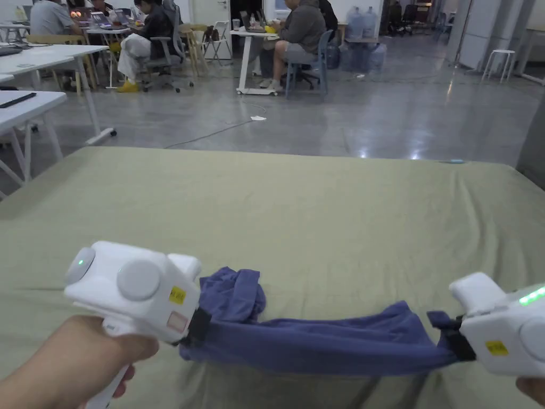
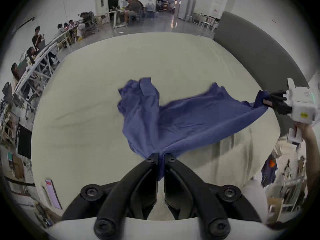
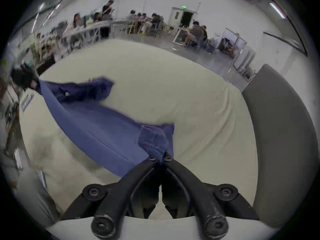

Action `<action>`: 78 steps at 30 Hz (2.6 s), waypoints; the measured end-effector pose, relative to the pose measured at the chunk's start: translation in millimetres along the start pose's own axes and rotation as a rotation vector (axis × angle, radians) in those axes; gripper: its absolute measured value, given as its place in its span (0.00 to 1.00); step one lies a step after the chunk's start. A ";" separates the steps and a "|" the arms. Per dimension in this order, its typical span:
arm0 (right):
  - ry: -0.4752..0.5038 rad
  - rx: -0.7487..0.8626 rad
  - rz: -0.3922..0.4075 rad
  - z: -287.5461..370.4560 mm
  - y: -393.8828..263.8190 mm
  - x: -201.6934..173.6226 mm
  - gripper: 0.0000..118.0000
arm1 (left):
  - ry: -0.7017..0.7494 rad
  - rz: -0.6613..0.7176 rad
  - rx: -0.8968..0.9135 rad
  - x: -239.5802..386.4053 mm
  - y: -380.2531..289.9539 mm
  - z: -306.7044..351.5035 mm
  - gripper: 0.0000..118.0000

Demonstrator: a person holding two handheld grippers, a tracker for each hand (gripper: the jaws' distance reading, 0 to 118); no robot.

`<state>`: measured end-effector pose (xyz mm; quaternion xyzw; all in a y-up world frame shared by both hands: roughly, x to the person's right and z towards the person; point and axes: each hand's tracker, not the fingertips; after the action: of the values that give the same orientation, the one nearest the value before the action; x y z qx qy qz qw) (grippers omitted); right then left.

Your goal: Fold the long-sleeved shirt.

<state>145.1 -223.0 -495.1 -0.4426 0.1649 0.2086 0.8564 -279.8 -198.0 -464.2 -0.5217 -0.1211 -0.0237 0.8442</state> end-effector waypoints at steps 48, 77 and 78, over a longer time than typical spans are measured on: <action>0.279 0.032 -0.362 17.6 -112.4 -77.6 0.00 | -0.147 0.352 0.095 -65.2 1.8 -59.5 0.00; 0.309 0.079 -0.436 48.1 -105.8 -80.1 0.00 | 0.031 -0.017 0.081 -28.6 130.5 -79.4 0.05; 0.309 0.089 -0.423 55.9 -104.8 -85.9 0.00 | 0.013 -0.017 0.078 -20.5 108.3 -67.5 0.05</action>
<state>129.5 -249.5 -351.8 -0.4559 0.2066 -0.0527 0.8641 -269.5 -210.4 -592.5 -0.4869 -0.1209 -0.0298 0.8645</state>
